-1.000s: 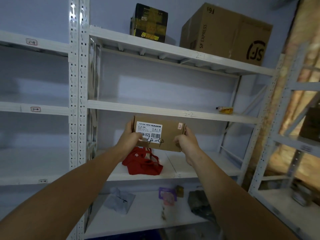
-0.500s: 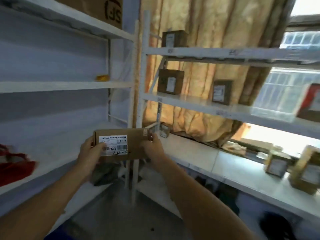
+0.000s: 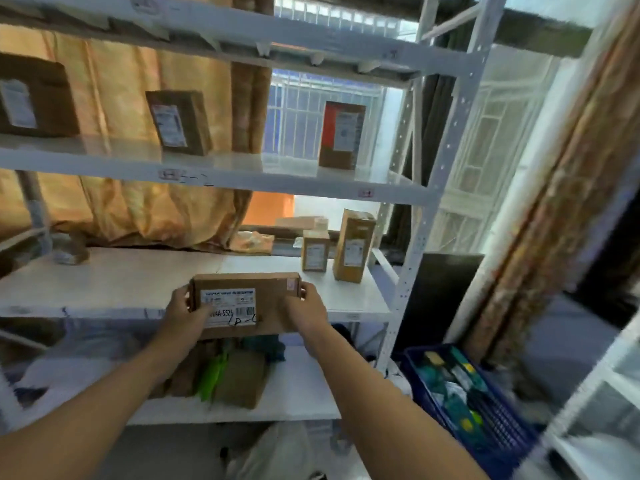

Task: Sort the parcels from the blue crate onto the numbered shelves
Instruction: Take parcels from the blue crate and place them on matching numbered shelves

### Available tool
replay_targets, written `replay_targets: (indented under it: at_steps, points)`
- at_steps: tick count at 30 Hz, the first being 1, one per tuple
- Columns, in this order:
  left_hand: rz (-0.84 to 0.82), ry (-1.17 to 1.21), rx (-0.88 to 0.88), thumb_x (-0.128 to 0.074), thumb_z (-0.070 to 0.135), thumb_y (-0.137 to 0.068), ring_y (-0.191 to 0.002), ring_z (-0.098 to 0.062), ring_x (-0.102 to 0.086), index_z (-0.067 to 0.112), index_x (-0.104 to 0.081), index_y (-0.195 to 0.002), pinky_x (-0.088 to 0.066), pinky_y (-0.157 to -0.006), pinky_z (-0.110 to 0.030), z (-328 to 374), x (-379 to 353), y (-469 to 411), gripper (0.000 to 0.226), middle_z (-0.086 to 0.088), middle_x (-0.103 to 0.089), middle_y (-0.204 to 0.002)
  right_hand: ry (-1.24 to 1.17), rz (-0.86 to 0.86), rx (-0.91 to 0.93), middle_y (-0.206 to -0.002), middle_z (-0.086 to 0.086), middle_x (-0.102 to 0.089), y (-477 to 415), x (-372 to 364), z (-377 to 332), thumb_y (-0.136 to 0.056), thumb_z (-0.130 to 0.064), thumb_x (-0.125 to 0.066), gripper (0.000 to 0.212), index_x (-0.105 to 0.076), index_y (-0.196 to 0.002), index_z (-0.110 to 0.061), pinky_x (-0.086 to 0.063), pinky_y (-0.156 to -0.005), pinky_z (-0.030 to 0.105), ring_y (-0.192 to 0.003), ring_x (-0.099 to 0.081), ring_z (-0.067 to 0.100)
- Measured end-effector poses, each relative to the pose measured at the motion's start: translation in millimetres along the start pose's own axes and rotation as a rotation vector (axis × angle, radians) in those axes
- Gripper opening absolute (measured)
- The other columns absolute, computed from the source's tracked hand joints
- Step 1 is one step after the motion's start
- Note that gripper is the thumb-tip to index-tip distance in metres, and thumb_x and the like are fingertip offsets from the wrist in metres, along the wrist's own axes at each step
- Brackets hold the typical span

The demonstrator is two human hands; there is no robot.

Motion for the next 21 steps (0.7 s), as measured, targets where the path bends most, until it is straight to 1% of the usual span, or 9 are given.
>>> replay_targets:
  at_steps: [1, 3, 6, 8, 9, 11, 16, 18, 21]
  points:
    - [-0.052, -0.009, 0.003, -0.062, 0.014, -0.098, -0.106, -0.022, -0.053, 0.015, -0.038, -0.145, -0.044, -0.080, -0.030, 1, -31, 0, 0.053, -0.004, -0.055, -0.121, 0.003, 0.025, -0.019, -0.130, -0.001, -0.063, -9, 25, 13, -0.095, -0.026, -0.052, 0.039, -0.049, -0.133, -0.034, -0.053, -0.097, 0.041, -0.114, -0.060, 0.023]
    - [-0.125, -0.029, 0.017, -0.061, 0.018, -0.099, -0.110, -0.025, -0.055, 0.017, -0.038, -0.145, -0.047, -0.088, -0.037, 1, -84, -3, 0.051, -0.004, -0.056, -0.123, -0.016, 0.059, -0.055, -0.130, -0.001, -0.062, -26, 67, 36, -0.093, -0.020, -0.053, 0.047, -0.047, -0.139, -0.032, -0.053, -0.100, 0.043, -0.117, -0.058, 0.024]
    - [-0.186, -0.053, 0.021, -0.060, 0.018, -0.100, -0.119, -0.027, -0.055, 0.020, -0.038, -0.144, -0.047, -0.097, -0.042, -5, -139, -20, 0.050, -0.002, -0.057, -0.123, -0.051, 0.069, -0.100, -0.130, -0.001, -0.059, -48, 105, 60, -0.096, -0.017, -0.055, 0.050, -0.043, -0.143, -0.030, -0.050, -0.088, 0.034, -0.115, -0.055, 0.022]
    - [-0.199, -0.057, 0.011, -0.058, 0.016, -0.100, -0.119, -0.024, -0.053, 0.020, -0.037, -0.144, -0.045, -0.096, -0.040, -11, -163, -33, 0.049, 0.001, -0.055, -0.121, -0.083, 0.065, -0.112, -0.126, -0.002, -0.058, -64, 115, 72, -0.096, -0.015, -0.056, 0.054, -0.040, -0.145, -0.029, -0.047, -0.078, 0.029, -0.113, -0.054, 0.020]
    - [-0.203, -0.058, 0.007, -0.058, 0.015, -0.100, -0.117, -0.021, -0.051, 0.020, -0.037, -0.144, -0.045, -0.095, -0.039, -14, -172, -41, 0.049, 0.002, -0.053, -0.121, -0.082, 0.069, -0.108, -0.123, -0.003, -0.057, -75, 118, 77, -0.096, -0.013, -0.056, 0.055, -0.040, -0.146, -0.029, -0.047, -0.078, 0.028, -0.112, -0.053, 0.020]
    - [-0.193, -0.060, 0.011, -0.060, 0.014, -0.099, -0.114, -0.018, -0.049, 0.020, -0.037, -0.144, -0.046, -0.094, -0.038, -26, -183, -62, 0.051, 0.004, -0.052, -0.122, -0.073, 0.080, -0.094, -0.120, -0.004, -0.057, -98, 117, 87, -0.096, -0.013, -0.057, 0.056, -0.041, -0.147, -0.028, -0.047, -0.086, 0.031, -0.112, -0.054, 0.020]
    - [-0.195, -0.055, 0.007, -0.062, 0.010, -0.097, -0.112, -0.016, -0.051, 0.020, -0.037, -0.141, -0.046, -0.081, -0.023, -59, -203, -129, 0.051, 0.003, -0.052, -0.121, -0.057, 0.101, -0.076, -0.133, -0.004, -0.055, -160, 99, 106, -0.098, -0.011, -0.055, 0.052, -0.042, -0.146, -0.027, -0.044, -0.094, 0.032, -0.120, -0.051, 0.019]
    - [-0.209, -0.072, -0.013, -0.062, 0.009, -0.097, -0.111, -0.015, -0.051, 0.020, -0.037, -0.140, -0.045, -0.079, -0.019, -67, -218, -160, 0.050, 0.003, -0.052, -0.121, -0.080, 0.121, -0.076, -0.131, -0.004, -0.053, -189, 93, 112, -0.099, -0.010, -0.055, 0.051, -0.043, -0.146, -0.026, -0.043, -0.094, 0.030, -0.119, -0.050, 0.017]
    - [-0.184, -0.092, -0.049, -0.064, 0.009, -0.095, -0.114, -0.016, -0.054, 0.021, -0.040, -0.137, -0.046, -0.082, -0.020, -82, -243, -205, 0.050, 0.002, -0.053, -0.122, -0.115, 0.178, -0.093, -0.127, -0.004, -0.054, -237, 95, 127, -0.099, -0.010, -0.056, 0.046, -0.045, -0.141, -0.027, -0.043, -0.088, 0.028, -0.114, -0.051, 0.016]
Point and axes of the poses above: each hand's wrist, its own y-axis away from the middle knuckle, its own x-axis out of the back of the hand, z = x × y, the point moved 10 cm from there along -y, towards the middle knuckle
